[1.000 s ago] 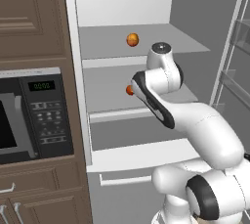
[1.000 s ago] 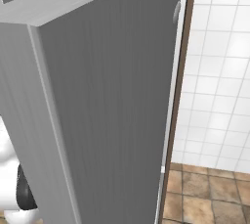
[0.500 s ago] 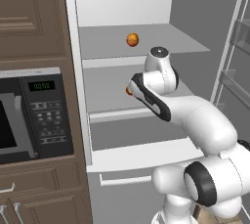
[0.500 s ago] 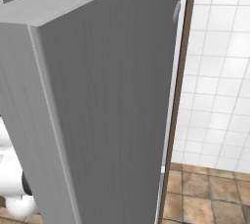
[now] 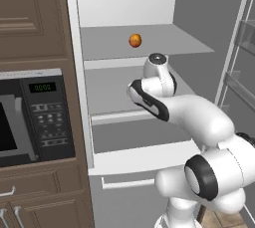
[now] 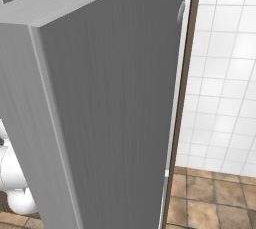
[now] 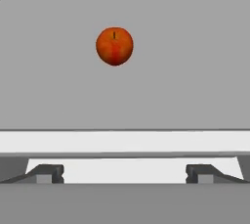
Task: Pick the peach and apple from the fridge and place them inside the tupperware on the counter.
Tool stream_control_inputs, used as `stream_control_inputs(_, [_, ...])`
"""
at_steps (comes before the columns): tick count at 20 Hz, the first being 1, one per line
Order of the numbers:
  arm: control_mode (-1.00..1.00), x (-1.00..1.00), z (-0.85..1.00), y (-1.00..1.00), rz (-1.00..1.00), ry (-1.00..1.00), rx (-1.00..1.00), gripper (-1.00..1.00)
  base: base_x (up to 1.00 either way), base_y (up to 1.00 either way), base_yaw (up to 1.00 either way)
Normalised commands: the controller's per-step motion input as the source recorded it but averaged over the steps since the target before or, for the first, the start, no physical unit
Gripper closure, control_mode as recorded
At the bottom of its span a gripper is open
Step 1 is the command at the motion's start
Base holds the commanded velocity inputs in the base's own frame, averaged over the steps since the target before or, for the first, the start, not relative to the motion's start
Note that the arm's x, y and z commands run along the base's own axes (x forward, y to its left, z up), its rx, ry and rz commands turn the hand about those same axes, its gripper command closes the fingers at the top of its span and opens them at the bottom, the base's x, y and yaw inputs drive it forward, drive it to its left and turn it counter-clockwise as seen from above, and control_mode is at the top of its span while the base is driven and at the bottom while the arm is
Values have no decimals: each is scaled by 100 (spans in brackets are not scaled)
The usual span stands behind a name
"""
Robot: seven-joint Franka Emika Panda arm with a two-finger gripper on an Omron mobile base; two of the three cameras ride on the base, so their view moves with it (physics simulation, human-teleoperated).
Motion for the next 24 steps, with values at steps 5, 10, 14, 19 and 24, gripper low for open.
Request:
stream_control_inputs(5, [-100, 23, -12, 0, -1, 0, 4, -100, 0, 0, 0])
stream_control_inputs(10, [-100, 22, -12, 0, 0, 0, 3, -100, 0, 0, 0])
stream_control_inputs(14, [-100, 25, -9, 0, 0, 0, 4, -100, 0, 0, 0])
stream_control_inputs(19, [-100, 30, -7, 1, 0, 0, 4, -100, 0, 0, 0])
stream_control_inputs(24, [-100, 28, -10, 6, -1, 0, 1, -100, 0, 0, 0])
